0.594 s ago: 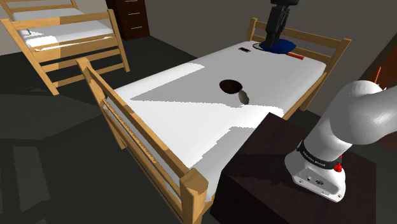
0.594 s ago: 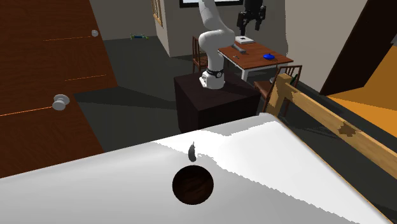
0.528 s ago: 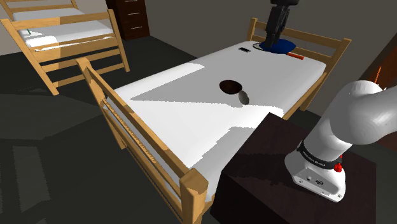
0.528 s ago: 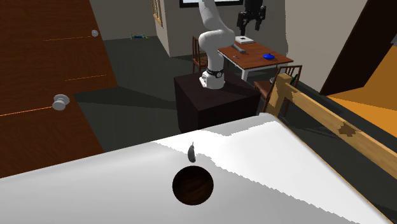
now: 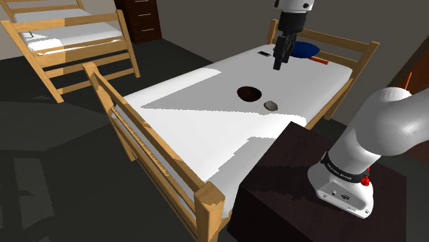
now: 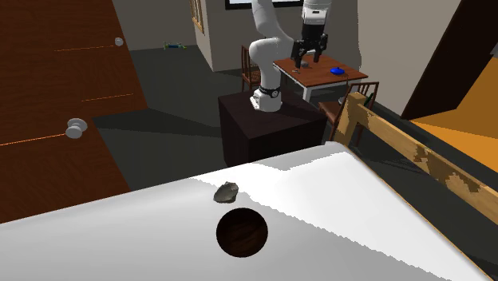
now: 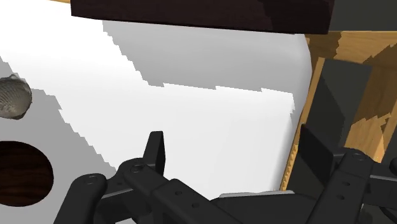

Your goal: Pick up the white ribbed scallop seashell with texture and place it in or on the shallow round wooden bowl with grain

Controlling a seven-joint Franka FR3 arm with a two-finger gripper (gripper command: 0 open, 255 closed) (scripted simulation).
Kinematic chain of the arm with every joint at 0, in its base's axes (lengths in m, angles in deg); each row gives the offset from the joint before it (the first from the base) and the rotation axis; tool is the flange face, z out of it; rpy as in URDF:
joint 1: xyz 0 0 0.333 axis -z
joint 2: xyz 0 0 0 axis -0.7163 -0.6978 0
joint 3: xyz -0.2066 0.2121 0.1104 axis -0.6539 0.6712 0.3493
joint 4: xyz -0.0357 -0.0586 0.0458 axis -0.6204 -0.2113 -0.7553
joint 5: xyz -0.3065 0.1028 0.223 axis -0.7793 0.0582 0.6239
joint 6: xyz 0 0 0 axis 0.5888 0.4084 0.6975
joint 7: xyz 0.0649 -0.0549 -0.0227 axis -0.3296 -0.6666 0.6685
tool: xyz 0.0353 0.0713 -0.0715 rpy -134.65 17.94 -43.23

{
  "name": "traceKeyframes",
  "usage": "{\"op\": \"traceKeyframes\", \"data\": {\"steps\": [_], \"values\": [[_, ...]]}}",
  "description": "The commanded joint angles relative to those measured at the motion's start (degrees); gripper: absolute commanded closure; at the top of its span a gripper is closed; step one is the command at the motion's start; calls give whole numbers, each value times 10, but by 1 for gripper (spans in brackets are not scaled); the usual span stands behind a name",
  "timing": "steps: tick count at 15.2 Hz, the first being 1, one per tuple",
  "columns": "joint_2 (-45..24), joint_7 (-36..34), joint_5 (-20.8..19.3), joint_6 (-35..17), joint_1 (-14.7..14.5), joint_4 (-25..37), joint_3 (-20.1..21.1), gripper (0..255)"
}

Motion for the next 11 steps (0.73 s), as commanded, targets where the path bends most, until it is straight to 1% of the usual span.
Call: {"op": "traceKeyframes", "data": {"steps": [1, 6, 11], "values": [[-18, 9, -16, -38, 7, -18, -7, 0], [-84, 22, -51, -135, 24, -47, -21, 0], [-167, 30, -86, -232, 42, -56, -37, 0]]}}
